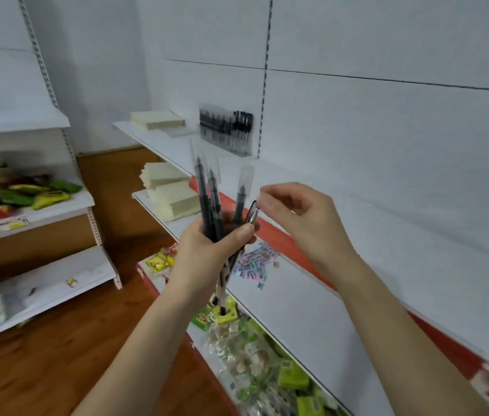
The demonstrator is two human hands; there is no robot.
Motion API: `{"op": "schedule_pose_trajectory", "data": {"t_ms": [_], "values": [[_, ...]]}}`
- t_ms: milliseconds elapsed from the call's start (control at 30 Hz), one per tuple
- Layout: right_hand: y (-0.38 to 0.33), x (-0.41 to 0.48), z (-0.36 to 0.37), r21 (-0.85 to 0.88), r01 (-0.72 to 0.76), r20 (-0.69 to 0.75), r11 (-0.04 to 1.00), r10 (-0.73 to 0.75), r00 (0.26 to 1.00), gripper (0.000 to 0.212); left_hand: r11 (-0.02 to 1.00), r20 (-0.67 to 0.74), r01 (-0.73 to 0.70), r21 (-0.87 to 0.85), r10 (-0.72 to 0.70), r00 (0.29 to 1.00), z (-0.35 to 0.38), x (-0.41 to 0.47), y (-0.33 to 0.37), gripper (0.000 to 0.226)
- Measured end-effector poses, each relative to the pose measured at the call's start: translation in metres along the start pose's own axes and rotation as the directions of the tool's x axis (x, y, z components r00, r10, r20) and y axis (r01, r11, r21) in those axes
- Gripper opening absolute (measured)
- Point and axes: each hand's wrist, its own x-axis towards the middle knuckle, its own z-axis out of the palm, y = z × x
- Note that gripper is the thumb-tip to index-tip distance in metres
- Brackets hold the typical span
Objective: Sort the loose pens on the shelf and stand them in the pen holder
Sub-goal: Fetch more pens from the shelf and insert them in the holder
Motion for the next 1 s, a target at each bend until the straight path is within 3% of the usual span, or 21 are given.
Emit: {"op": "schedule_pose_trajectory", "data": {"t_ms": [133, 367, 533, 667, 833, 1000], "values": [[0.012, 0.04, 0.063, 0.066, -0.027, 0.134, 0.997, 0.018, 0.991, 0.01, 0.999, -0.068, 0.04, -0.028, -0.042, 0.997, -0.059, 0.016, 0.0, 0.012], [0.053, 0.127, 0.143, 0.324, -0.138, 0.166, 0.936, 0.087, 0.982, 0.018, 0.972, -0.105, 0.224, -0.074, -0.231, 0.967, -0.15, 0.053, -0.02, 0.012], [0.097, 0.203, 0.202, 0.404, -0.267, 0.262, 0.875, 0.17, 0.95, 0.01, 0.979, -0.268, 0.201, 0.032, -0.185, 0.945, -0.2, 0.124, -0.041, 0.011], [0.125, 0.275, 0.233, 0.309, -0.32, 0.306, 0.896, 0.225, 0.925, 0.01, 0.982, -0.338, 0.159, 0.103, -0.115, 0.934, -0.224, 0.206, -0.052, 0.008], [0.143, 0.378, 0.236, 0.378, -0.343, 0.236, 0.86, 0.269, 0.934, 0.019, 0.989, -0.39, 0.13, 0.069, -0.093, 0.916, -0.243, 0.302, -0.054, 0.011], [0.173, 0.446, 0.203, 0.232, -0.186, -0.041, 0.955, 0.2, 0.979, 0.01, 0.984, -0.353, 0.176, -0.017, -0.17, 0.92, -0.247, 0.369, -0.063, 0.022]]}}
